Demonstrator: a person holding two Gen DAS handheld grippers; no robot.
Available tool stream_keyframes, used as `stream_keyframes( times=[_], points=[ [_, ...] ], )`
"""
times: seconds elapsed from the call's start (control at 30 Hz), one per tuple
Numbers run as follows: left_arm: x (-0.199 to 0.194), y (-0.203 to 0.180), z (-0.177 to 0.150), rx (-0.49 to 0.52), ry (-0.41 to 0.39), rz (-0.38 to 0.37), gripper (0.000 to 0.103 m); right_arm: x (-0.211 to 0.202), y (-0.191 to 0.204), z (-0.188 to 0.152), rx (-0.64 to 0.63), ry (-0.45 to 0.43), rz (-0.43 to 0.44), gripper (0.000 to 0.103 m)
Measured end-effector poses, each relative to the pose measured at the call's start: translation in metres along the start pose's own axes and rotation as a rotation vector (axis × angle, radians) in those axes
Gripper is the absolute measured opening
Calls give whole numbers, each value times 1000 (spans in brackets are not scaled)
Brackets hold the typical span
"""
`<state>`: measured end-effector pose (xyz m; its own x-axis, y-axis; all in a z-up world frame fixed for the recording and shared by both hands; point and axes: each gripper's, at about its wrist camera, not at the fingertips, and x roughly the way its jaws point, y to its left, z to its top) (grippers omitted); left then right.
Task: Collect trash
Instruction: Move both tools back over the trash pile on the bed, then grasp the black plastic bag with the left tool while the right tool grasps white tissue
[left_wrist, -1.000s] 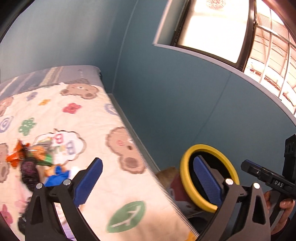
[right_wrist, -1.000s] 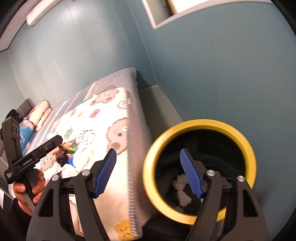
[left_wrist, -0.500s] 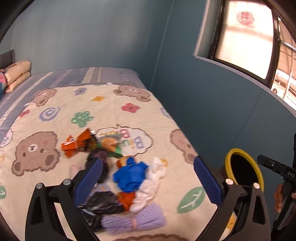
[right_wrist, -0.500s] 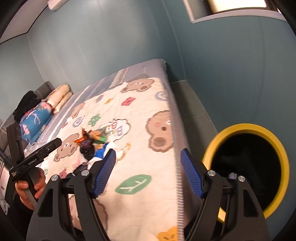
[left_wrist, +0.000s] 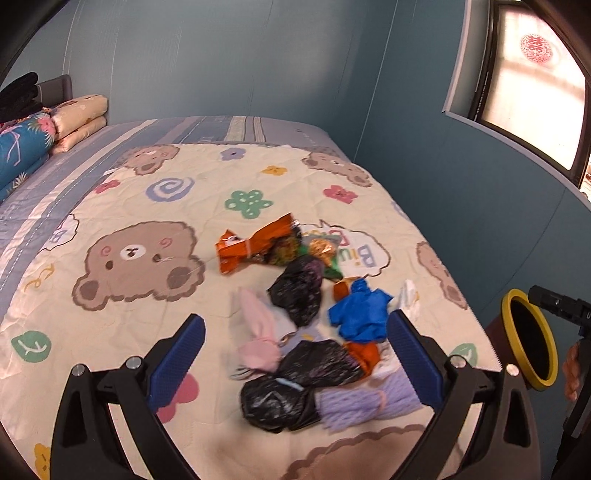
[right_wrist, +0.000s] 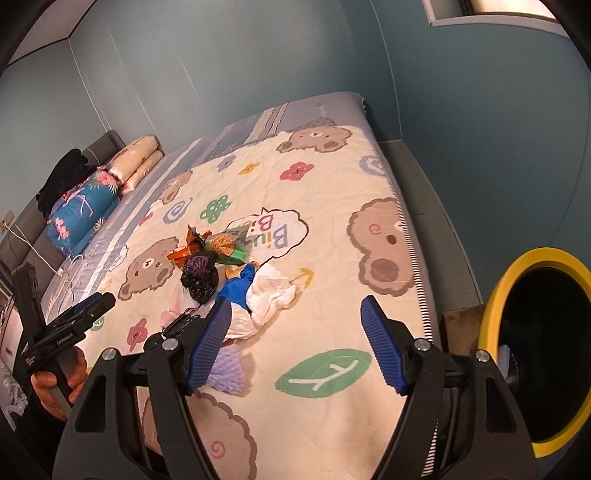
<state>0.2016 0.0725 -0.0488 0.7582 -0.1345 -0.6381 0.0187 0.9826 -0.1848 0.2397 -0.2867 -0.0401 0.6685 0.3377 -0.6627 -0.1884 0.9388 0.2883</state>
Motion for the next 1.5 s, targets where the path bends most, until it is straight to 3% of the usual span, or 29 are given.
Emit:
stream_keyframes(
  times=[0.47,1.03,1.3,1.5],
  points=[
    [25,43,-45,-58,102,22,95,82,30,-6,-14,135,2,69],
    [68,46,-67,-88,187,-13,95,164,24,-6,21,241,-29,69],
    [84,38,-72,-67,213,-34,95,190,26,-5,6,275,-24,63],
    [91,26,-72,-20,234,-60,76,203,32,-5,-16,298,-14,53]
  ],
)
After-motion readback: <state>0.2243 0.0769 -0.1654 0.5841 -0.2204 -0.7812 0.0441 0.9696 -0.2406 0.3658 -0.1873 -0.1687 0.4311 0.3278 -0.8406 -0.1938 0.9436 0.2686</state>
